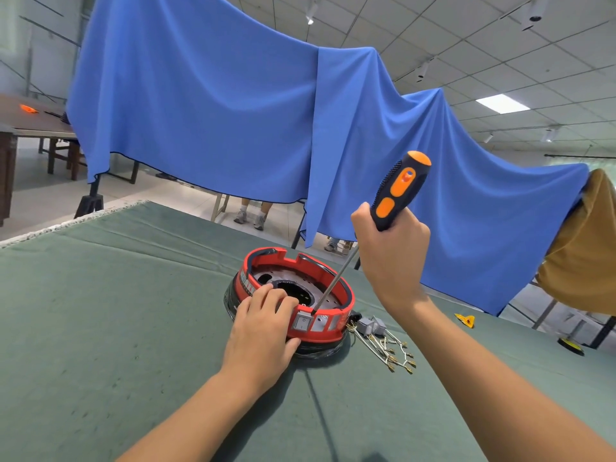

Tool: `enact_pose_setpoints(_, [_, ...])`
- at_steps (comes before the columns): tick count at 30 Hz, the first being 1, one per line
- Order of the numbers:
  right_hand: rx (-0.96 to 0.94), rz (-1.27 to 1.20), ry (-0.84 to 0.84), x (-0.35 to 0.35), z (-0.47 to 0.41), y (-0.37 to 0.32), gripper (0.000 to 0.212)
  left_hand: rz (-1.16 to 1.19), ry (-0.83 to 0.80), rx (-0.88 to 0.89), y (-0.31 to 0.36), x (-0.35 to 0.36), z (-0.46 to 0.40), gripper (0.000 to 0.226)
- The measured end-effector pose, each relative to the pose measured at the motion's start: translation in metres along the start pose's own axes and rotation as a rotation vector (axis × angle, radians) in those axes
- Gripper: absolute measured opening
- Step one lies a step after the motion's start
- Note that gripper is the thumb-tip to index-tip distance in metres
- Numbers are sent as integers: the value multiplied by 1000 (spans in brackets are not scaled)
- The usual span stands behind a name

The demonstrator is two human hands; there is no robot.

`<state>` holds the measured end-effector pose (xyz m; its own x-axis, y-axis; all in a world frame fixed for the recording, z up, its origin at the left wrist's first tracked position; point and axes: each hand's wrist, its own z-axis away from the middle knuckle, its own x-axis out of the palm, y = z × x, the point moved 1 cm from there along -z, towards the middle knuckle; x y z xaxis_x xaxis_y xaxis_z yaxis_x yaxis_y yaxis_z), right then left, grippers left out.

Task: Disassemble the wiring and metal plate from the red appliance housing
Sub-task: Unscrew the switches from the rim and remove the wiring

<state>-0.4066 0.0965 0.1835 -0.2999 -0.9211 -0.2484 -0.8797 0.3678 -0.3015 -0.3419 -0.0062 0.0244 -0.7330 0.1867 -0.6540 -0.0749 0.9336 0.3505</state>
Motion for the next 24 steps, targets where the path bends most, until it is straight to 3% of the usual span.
enact_pose_setpoints(11, [166,40,0,17,-17,12,34,-7,-10,14,-2,4,0,54])
enact_pose_setpoints(24, [357,97,-156,52,-43,40,31,37,26,3,0,0,0,55])
